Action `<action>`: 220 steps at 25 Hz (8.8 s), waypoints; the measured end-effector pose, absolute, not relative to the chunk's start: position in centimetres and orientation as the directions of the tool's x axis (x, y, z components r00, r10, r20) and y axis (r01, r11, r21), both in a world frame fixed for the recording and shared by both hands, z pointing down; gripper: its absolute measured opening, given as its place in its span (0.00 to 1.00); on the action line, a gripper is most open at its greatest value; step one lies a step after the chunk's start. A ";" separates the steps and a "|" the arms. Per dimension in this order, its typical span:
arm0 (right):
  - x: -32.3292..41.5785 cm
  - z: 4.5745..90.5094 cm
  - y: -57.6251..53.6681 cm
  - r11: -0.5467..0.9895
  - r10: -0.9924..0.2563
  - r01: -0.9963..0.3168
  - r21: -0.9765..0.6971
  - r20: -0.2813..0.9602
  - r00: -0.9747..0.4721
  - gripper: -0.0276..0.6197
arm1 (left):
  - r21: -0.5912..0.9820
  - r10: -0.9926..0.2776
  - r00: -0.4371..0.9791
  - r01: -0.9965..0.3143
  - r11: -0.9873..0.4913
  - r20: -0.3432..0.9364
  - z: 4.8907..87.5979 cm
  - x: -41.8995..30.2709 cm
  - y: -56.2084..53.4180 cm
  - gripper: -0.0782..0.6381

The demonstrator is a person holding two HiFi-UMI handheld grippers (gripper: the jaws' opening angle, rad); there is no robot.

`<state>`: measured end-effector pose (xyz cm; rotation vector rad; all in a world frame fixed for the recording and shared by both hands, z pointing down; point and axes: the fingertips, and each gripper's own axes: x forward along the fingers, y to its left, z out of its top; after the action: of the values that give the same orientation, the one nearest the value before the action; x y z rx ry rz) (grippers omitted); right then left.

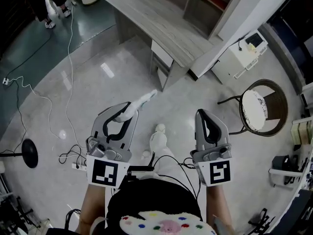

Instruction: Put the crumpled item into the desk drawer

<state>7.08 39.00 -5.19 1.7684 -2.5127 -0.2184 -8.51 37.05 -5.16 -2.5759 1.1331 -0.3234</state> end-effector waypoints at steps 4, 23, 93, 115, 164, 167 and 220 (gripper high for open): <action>7.6 -4.8 35.8 0.347 -0.934 -0.926 0.146 -0.034 -0.355 0.06 | -0.363 -0.756 0.648 -0.685 -0.631 0.091 -4.6 -8.0 34.3 0.19; 12.4 -6.5 17.5 0.429 -0.894 -0.888 0.163 -0.064 -0.444 0.06 | -0.358 -0.831 0.552 -0.765 -0.535 0.061 -6.8 -3.8 17.0 0.19; 5.4 37.0 0.9 0.324 -0.851 -0.869 -0.374 0.287 -0.440 0.20 | -0.251 -0.737 0.611 -0.695 -0.674 0.289 23.9 -8.5 -1.1 0.19; 10.7 49.0 -6.7 0.039 -0.949 -0.714 -0.699 0.199 -0.247 0.35 | -0.238 -0.744 0.590 -0.710 -0.663 0.312 30.0 -7.5 -2.6 0.19; 9.9 47.4 -6.0 0.155 -0.939 -0.745 -0.649 0.137 -0.315 0.25 | -0.262 -0.768 0.561 -0.726 -0.636 0.309 30.0 -10.0 -1.8 0.19; 10.0 47.5 -6.3 0.136 -0.951 -0.726 -0.675 0.116 -0.286 0.26 | -0.269 -0.765 0.565 -0.720 -0.640 0.309 30.1 -9.9 -1.9 0.19; 10.8 47.4 -4.9 0.138 -0.956 -0.773 -0.619 0.120 -0.267 0.08 | -0.248 -0.763 0.578 -0.725 -0.643 0.289 30.3 -10.3 -2.3 0.19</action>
<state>10.76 -4.85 47.38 2.0444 -2.5791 1.0380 -10.26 -2.30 30.33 -2.6990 1.2761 -0.5686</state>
